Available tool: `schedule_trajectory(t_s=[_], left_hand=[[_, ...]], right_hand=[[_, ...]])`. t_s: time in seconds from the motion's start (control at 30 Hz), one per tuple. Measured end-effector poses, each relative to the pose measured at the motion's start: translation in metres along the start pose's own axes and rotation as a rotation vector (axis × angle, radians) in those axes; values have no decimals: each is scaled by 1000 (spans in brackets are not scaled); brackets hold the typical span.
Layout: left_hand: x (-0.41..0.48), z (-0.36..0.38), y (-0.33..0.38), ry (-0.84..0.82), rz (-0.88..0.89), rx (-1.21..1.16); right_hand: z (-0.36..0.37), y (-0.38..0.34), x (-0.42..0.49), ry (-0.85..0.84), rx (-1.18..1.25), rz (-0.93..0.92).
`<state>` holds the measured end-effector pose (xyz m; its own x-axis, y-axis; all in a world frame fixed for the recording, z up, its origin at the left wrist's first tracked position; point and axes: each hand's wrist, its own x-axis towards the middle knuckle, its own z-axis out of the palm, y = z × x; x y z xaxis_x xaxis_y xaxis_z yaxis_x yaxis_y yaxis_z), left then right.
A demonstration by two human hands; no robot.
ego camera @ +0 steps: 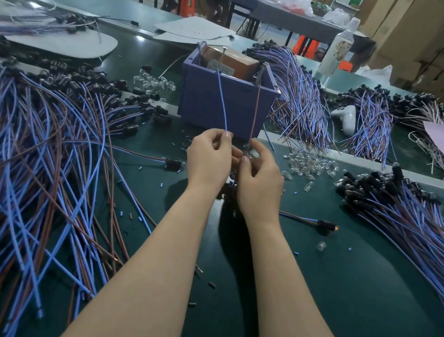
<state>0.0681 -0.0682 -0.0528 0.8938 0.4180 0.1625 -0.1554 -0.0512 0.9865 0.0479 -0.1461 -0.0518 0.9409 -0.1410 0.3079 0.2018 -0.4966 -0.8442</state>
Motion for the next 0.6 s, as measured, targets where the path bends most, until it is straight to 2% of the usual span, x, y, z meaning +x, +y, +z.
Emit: schedule_trajectory(t_s=[0.6], left_hand=[[0,-1,2,-14,-13,5]], right_hand=[[0,0,1,0,-2,-36]])
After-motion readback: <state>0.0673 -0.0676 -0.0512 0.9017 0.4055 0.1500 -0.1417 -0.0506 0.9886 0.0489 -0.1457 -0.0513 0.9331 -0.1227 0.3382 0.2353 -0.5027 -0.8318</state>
